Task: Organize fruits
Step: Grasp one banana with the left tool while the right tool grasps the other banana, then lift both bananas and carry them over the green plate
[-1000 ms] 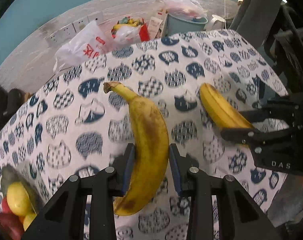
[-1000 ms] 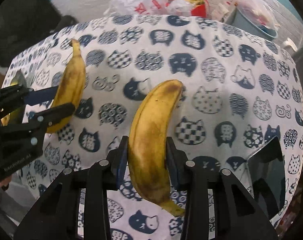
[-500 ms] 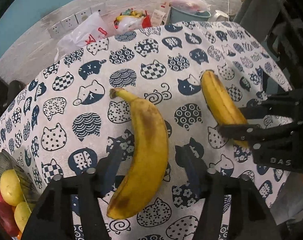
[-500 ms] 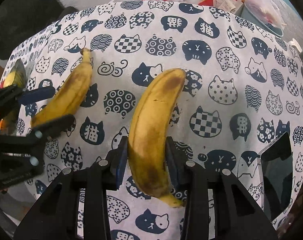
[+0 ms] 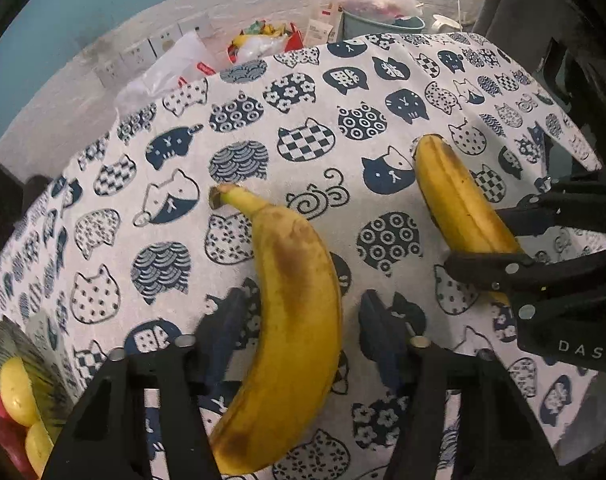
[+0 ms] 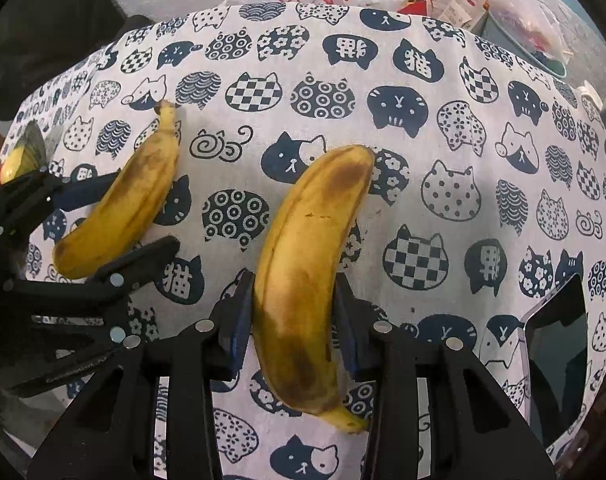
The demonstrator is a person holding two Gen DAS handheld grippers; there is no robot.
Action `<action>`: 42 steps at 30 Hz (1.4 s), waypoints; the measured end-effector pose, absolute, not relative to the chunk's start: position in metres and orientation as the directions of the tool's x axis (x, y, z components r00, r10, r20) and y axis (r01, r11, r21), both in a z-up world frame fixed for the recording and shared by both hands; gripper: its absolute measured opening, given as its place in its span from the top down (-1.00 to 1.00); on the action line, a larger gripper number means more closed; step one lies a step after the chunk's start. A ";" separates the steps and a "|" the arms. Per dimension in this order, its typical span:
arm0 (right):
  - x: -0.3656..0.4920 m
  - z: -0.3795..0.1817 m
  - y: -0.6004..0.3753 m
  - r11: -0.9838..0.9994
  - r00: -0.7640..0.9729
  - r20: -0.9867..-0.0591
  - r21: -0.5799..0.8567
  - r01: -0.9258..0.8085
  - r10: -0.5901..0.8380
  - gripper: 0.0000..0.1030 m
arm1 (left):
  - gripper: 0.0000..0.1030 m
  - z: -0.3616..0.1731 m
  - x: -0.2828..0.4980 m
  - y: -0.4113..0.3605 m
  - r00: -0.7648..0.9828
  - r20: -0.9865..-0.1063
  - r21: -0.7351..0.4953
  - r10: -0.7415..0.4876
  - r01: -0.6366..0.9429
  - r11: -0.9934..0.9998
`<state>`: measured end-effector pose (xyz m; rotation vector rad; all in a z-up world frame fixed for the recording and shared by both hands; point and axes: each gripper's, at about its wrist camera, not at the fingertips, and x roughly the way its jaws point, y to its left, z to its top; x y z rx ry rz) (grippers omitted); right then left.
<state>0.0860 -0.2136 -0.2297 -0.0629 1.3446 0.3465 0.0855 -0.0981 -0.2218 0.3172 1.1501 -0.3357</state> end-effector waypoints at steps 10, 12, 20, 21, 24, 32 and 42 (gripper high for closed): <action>0.080 -0.230 -0.210 0.946 0.204 -0.952 0.167 -0.279 0.229 0.33 | 0.30 -0.215 0.079 -0.092 0.375 -0.919 0.039 -0.121 0.394 0.918; 0.078 -0.226 -0.212 0.942 0.206 -0.947 0.185 -0.279 0.247 0.34 | 0.30 -0.209 0.074 -0.092 0.380 -0.916 0.032 -0.131 0.393 0.919; 0.072 -0.197 -0.213 0.927 0.257 -0.917 0.226 -0.298 0.306 0.34 | 0.31 -0.179 0.062 -0.080 0.413 -0.897 0.002 -0.161 0.366 0.930; 0.070 -0.192 -0.212 0.925 0.264 -0.912 0.230 -0.302 0.313 0.34 | 0.31 -0.177 0.061 -0.079 0.417 -0.895 0.002 -0.161 0.363 0.932; 0.067 -0.179 -0.213 0.919 0.284 -0.900 0.238 -0.313 0.330 0.34 | 0.31 -0.166 0.058 -0.073 0.431 -0.888 -0.002 -0.161 0.346 0.938; 0.063 -0.148 -0.199 0.902 0.321 -0.872 0.254 -0.349 0.370 0.34 | 0.32 -0.140 0.050 -0.053 0.462 -0.874 -0.005 -0.149 0.299 0.954; 0.059 -0.123 -0.170 0.872 0.333 -0.842 0.278 -0.404 0.423 0.34 | 0.32 -0.118 0.034 -0.021 0.494 -0.859 -0.019 -0.134 0.231 0.973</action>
